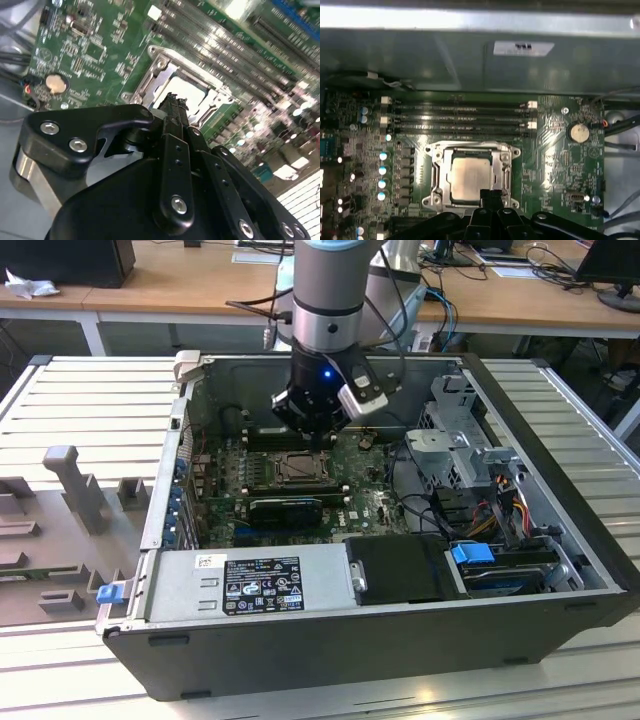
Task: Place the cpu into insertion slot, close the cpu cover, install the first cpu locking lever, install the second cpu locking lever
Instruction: 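Install the second cpu locking lever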
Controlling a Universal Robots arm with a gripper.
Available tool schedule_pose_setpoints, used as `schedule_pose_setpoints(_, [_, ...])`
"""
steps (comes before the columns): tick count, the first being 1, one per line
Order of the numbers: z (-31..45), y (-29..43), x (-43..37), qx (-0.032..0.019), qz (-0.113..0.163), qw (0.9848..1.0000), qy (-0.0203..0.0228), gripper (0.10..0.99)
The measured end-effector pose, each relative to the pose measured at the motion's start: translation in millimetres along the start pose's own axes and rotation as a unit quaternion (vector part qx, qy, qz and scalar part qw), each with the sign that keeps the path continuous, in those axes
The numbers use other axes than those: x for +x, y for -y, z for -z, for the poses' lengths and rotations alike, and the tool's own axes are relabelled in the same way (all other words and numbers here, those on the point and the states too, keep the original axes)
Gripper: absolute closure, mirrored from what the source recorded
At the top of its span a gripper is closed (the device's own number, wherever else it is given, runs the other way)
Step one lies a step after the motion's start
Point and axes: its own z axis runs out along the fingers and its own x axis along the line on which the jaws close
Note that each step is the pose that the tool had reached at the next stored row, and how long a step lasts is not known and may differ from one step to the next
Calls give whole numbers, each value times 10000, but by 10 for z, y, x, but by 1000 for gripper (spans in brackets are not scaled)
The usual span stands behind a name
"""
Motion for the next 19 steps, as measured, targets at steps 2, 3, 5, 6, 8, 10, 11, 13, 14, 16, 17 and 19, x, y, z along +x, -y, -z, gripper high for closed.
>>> schedule_pose_setpoints(2, [-1,56,2,1,-1,10000,-3,980])
schedule_pose_setpoints(3, [-4,78,2,0,-1,10000,-8,980])
schedule_pose_setpoints(5, [-21,113,3,-51,29,10000,-33,980])
schedule_pose_setpoints(6, [-29,120,3,-91,50,9999,-35,980])
schedule_pose_setpoints(8, [-65,137,3,-131,55,9999,-34,980])
schedule_pose_setpoints(10, [-96,160,7,-130,55,9999,-34,980])
schedule_pose_setpoints(11, [-112,206,13,-133,57,9999,-34,980])
schedule_pose_setpoints(13, [-121,286,25,-133,63,9999,-35,980])
schedule_pose_setpoints(14, [-121,317,30,-134,65,9999,-35,980])
schedule_pose_setpoints(16, [-117,372,40,-147,69,9999,-35,980])
schedule_pose_setpoints(17, [-116,392,62,-164,73,9998,-35,980])
schedule_pose_setpoints(19, [-120,408,104,-181,98,9998,-35,980])
